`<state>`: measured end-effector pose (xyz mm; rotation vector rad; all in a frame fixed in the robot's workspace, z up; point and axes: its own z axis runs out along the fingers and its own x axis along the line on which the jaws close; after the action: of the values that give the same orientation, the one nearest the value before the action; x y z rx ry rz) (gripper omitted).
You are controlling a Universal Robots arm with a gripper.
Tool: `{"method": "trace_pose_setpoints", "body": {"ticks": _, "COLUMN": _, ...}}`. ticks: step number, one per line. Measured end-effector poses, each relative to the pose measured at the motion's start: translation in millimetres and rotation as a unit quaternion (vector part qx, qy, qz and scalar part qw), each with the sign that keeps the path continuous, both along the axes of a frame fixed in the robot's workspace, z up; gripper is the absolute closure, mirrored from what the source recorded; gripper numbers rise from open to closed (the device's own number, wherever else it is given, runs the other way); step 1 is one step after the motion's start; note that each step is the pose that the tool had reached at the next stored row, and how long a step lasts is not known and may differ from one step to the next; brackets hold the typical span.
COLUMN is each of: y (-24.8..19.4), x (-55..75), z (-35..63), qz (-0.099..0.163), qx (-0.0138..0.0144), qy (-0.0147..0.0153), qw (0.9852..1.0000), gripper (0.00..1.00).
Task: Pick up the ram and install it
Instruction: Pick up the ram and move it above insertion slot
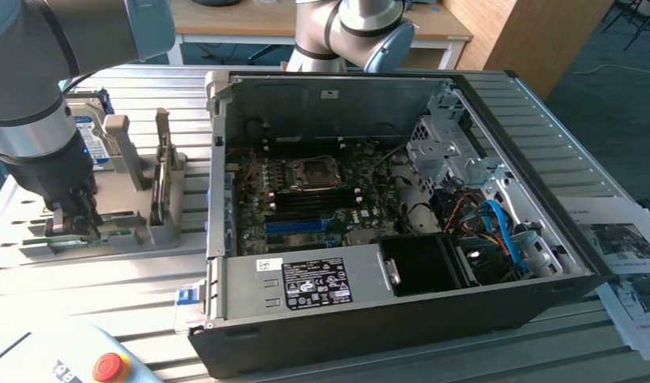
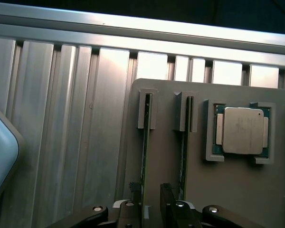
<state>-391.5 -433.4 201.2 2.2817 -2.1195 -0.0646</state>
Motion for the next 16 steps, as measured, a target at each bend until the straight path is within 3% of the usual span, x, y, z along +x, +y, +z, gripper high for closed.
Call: {"method": "trace_pose_setpoints", "body": {"ticks": 16, "y": -2.3, "x": 0.1, "z": 0.0, "qz": -0.001, "qx": 0.0000, "qy": 0.0000, "qw": 1.0000, "gripper": 0.70}}
